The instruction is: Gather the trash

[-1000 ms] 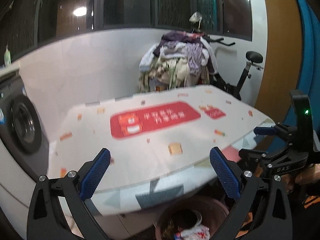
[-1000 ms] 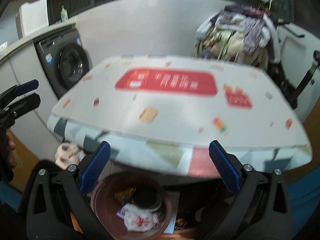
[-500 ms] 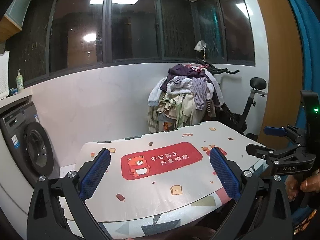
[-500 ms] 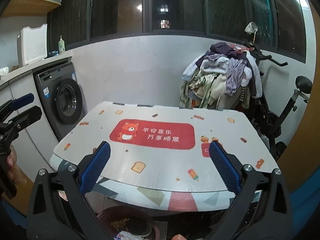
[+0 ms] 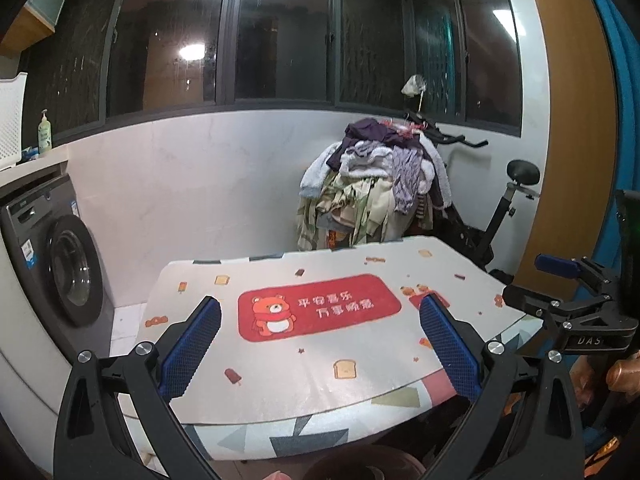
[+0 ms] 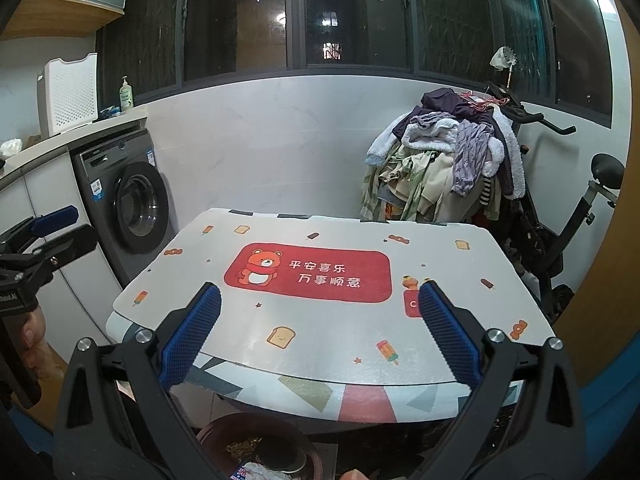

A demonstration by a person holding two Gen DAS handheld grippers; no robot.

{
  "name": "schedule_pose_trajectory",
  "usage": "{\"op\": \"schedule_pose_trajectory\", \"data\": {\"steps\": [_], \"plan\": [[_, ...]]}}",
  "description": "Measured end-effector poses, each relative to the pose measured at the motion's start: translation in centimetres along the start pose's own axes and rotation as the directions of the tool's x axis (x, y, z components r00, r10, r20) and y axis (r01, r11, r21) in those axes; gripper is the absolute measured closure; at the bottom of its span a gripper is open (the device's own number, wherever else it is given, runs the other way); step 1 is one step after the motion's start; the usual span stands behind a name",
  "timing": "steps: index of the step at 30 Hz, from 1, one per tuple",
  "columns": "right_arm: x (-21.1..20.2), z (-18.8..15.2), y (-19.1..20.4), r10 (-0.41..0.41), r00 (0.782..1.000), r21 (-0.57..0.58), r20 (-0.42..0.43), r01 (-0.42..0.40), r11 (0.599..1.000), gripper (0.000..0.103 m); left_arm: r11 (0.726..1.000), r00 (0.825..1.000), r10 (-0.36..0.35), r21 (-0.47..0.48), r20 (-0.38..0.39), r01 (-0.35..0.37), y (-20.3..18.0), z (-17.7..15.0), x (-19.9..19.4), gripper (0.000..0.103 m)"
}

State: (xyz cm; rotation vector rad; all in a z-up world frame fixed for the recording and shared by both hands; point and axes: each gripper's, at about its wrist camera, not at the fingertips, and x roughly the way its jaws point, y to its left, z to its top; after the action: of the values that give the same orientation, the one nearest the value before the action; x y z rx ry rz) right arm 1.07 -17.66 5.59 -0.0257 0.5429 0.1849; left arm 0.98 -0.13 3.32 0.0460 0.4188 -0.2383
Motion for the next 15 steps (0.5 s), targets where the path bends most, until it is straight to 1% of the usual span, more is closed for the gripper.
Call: {"op": "schedule_pose_trajectory", "data": {"steps": [15], "plan": [[0.37, -0.33, 0.30, 0.010, 1.000, -0.001, -0.009, -0.010, 1.000, 0.006, 1.000, 1.000, 0.000, 0.025, -0.001, 0.000, -0.28, -0.19, 0.10, 0.006]]}}
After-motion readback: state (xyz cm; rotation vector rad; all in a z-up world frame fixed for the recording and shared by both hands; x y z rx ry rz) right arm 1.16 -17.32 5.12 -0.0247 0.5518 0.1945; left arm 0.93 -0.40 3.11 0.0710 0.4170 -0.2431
